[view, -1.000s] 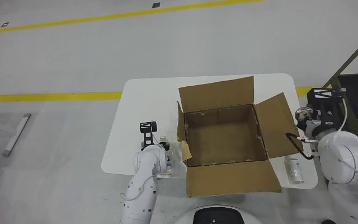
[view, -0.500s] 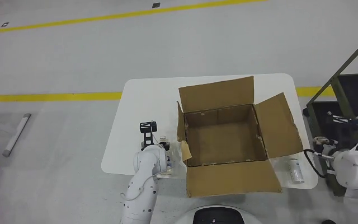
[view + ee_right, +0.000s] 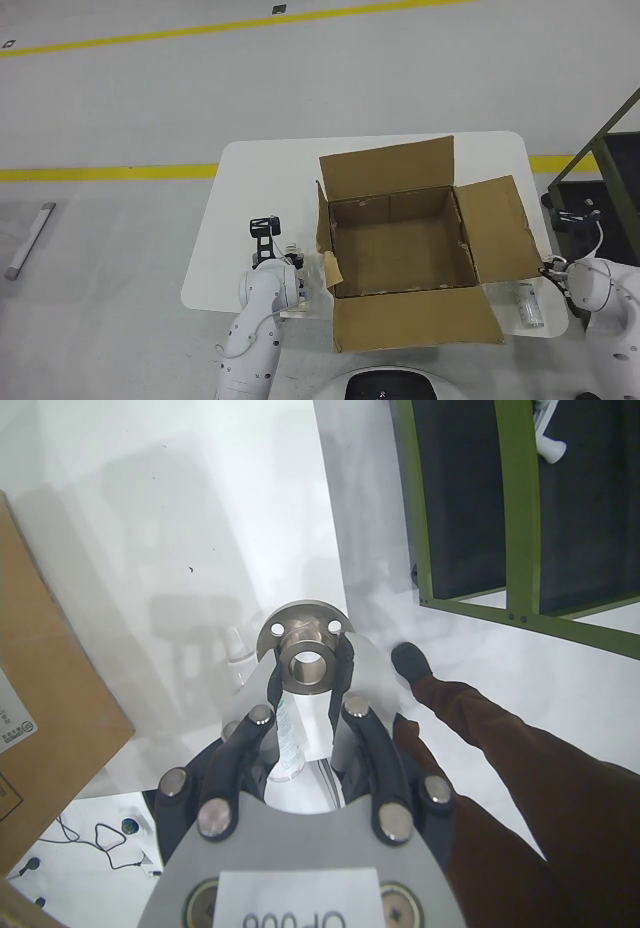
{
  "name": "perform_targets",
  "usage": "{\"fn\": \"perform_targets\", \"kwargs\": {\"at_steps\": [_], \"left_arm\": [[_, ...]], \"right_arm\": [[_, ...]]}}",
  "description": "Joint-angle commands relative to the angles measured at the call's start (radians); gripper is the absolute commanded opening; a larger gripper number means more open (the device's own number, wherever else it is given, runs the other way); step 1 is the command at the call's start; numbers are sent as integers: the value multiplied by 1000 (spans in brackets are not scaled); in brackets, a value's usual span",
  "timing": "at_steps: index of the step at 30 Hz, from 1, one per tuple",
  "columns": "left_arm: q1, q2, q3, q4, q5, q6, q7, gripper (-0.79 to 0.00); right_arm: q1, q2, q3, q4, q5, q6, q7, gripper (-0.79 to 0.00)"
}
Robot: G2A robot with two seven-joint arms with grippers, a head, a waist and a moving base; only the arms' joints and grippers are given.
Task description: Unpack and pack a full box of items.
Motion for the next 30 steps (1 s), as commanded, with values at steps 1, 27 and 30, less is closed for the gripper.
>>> {"fn": "perform_targets", "kwargs": {"at_steps": [1, 27, 30], "left_arm": [[0, 0, 0, 0, 0, 0, 0, 0], [0, 0, 0, 0, 0, 0, 0, 0], [0, 0, 0, 0, 0, 0, 0, 0]], "right_arm": [[2, 0, -1, 10, 2, -1, 1, -785], [31, 2, -51, 127, -17, 27, 25, -785], [36, 3, -55, 144, -20, 27, 30, -785]]}}
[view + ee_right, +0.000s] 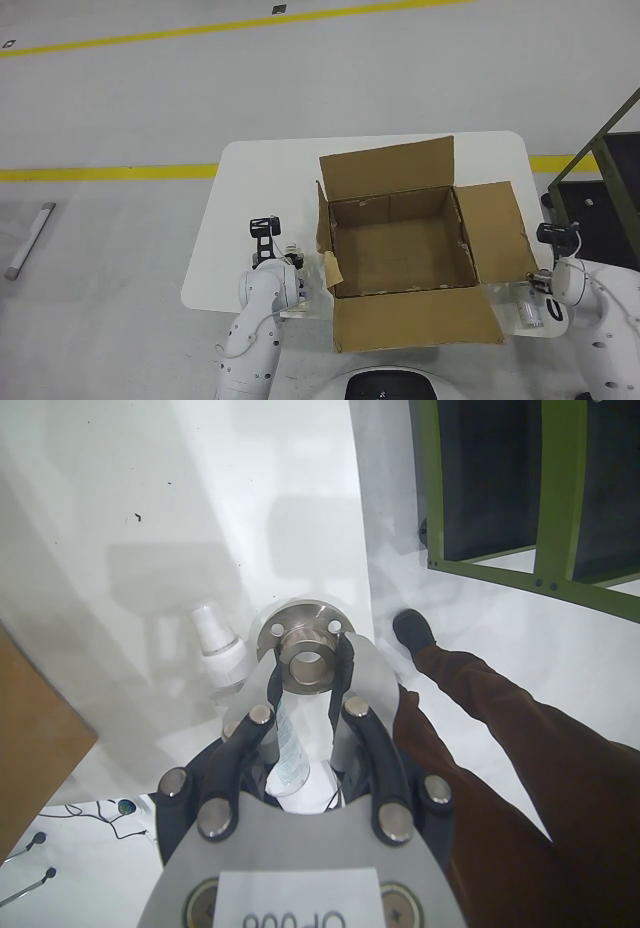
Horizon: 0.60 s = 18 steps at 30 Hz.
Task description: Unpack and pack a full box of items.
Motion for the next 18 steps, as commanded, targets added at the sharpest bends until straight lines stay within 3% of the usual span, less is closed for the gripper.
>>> {"fn": "perform_targets", "kwargs": {"at_steps": [1, 5, 6, 10, 15, 18], "left_arm": [[0, 0, 0, 0, 0, 0, 0, 0], [0, 0, 0, 0, 0, 0, 0, 0], [0, 0, 0, 0, 0, 0, 0, 0], [0, 0, 0, 0, 0, 0, 0, 0], [0, 0, 0, 0, 0, 0, 0, 0], [0, 0, 0, 0, 0, 0, 0, 0]], "right_arm": [[4, 0, -1, 13, -2, 0, 6, -785], [11, 1, -6, 31, 0, 2, 4, -776], [13, 1, -7, 33, 0, 2, 6, -754], [19, 1, -8, 41, 1, 2, 7, -545], [27, 3, -8, 49, 5, -4, 8, -440], [31, 4, -3, 42, 5, -9, 11, -443]]}}
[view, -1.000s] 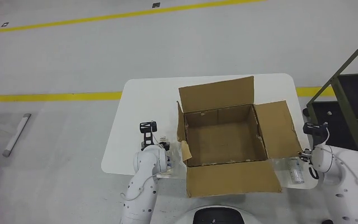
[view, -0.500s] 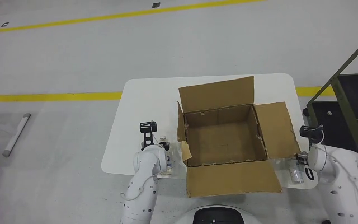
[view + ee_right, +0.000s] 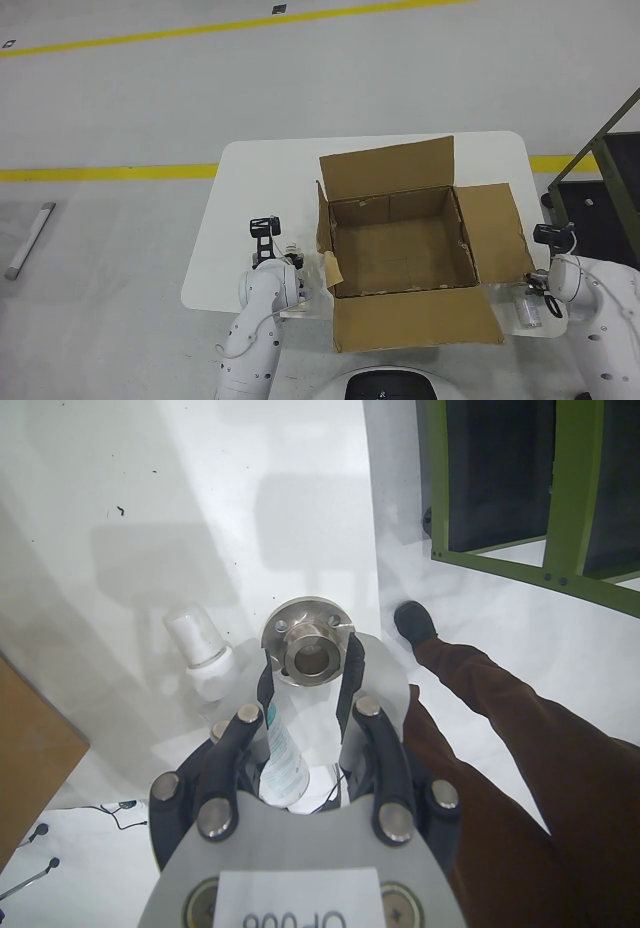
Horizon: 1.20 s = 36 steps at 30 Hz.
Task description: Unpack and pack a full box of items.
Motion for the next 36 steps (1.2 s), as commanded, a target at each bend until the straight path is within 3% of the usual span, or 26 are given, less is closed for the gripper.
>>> {"fn": "perform_targets", "kwargs": {"at_steps": [1, 6, 11, 16, 17, 19, 20, 22, 23, 24, 31, 36], "left_arm": [[0, 0, 0, 0, 0, 0, 0, 0], [0, 0, 0, 0, 0, 0, 0, 0], [0, 0, 0, 0, 0, 0, 0, 0], [0, 0, 0, 0, 0, 0, 0, 0], [0, 0, 0, 0, 0, 0, 0, 0], [0, 0, 0, 0, 0, 0, 0, 0], [0, 0, 0, 0, 0, 0, 0, 0], [0, 0, 0, 0, 0, 0, 0, 0], [0, 0, 0, 0, 0, 0, 0, 0], [0, 0, 0, 0, 0, 0, 0, 0], [0, 0, 0, 0, 0, 0, 0, 0], [0, 0, 0, 0, 0, 0, 0, 0]], "right_arm": [[1, 1, 6, -13, 0, -1, 1, -446], [-31, 3, 34, -168, 13, 4, -19, -453], [-98, 8, 74, -422, 5, -57, -128, -453], [-127, 10, 113, -580, -32, -52, -216, -397], [-129, 9, 119, -603, -37, -37, -247, -314], [-134, 7, 120, -642, -19, -30, -297, -299], [-127, 7, 121, -664, -4, -36, -317, -329], [-107, 8, 113, -664, 29, -63, -356, -514], [-89, 10, 101, -664, 45, -96, -376, -683], [-81, 11, 92, -664, 53, -115, -386, -785], [20, 13, -73, -562, 93, -220, -454, -785], [25, 13, -84, -551, 103, -219, -454, -785]]}}
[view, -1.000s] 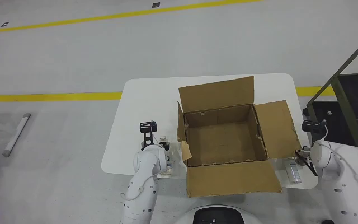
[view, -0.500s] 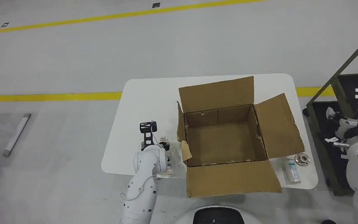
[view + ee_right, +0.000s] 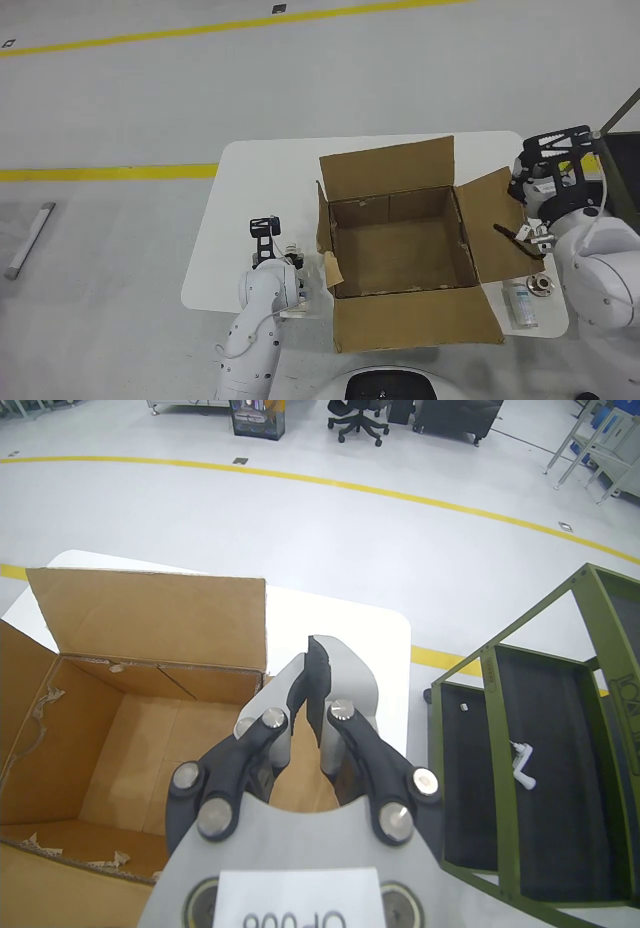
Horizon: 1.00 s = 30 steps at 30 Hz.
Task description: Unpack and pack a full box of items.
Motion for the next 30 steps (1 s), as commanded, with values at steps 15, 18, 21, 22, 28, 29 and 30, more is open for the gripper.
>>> {"fn": "perform_targets", "kwargs": {"at_steps": [15, 18, 21, 22, 28, 29, 30], "left_arm": [[0, 0, 0, 0, 0, 0, 0, 0], [0, 0, 0, 0, 0, 0, 0, 0], [0, 0, 0, 0, 0, 0, 0, 0], [0, 0, 0, 0, 0, 0, 0, 0], [5, 0, -1, -1, -3, -5, 14, 0], [14, 1, -8, -7, -16, -11, 26, 0], [17, 1, -12, -12, -20, -15, 27, 0]], "right_arm": [[-39, -8, -32, -4, 61, 42, -226, -785], [-65, -14, -58, 13, 95, 55, -388, -785], [-92, -16, -78, 29, 115, 34, -502, -785], [-101, -16, -84, 35, 115, 23, -526, -785], [-114, -17, -91, 41, 131, 16, -559, -785], [-114, -17, -91, 41, 131, 16, -559, -785], [-114, -17, -91, 41, 131, 16, -559, -785]]}}
